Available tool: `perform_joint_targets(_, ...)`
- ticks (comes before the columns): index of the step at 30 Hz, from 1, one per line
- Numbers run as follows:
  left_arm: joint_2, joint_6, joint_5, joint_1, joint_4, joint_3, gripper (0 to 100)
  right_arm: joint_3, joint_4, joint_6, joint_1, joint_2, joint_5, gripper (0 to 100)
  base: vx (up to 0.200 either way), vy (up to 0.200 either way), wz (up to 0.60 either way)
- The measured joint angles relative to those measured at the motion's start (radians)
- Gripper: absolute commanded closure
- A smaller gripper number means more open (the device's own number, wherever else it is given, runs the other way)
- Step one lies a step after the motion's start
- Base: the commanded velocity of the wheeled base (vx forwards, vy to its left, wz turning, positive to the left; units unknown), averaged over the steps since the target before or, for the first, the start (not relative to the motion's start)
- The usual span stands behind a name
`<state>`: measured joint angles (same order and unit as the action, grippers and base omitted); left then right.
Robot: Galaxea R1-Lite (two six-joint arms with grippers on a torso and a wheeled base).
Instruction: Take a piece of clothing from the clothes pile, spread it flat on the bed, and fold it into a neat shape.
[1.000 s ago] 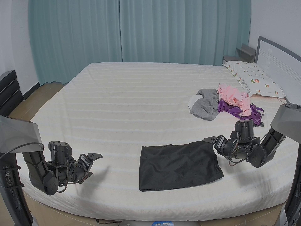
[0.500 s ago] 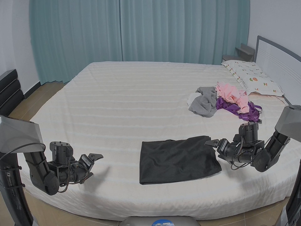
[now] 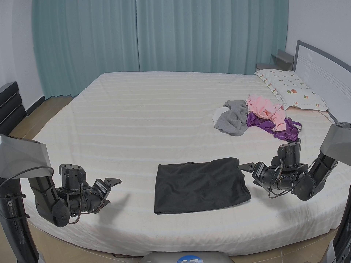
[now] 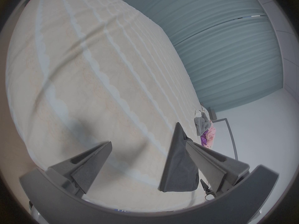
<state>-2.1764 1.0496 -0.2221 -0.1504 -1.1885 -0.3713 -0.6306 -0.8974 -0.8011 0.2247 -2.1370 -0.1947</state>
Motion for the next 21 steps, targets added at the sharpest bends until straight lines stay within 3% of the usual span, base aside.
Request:
perform_joint_targets(5, 0.004, 0.0, 0.0, 0.0, 0.0, 0.001, 0, 0.0, 0.0, 0.001, 0.0, -0.001, 0.0, 0, 0.0, -0.2, 0.0)
perform_joint_targets(12, 0.009, 0.004, 0.015, -0.014, 0.0, 0.008, 0, 0.002, 0.0, 0.0, 0.003, -0.002, 0.0, 0, 0.0, 0.0, 0.0)
perform_joint_targets(21, 0.018, -0.015, 0.137, -0.099, 0.014, -0.062, 0, 0.003, -0.003, 0.0, 0.018, -0.004, 0.0, 0, 0.0, 0.0, 0.0)
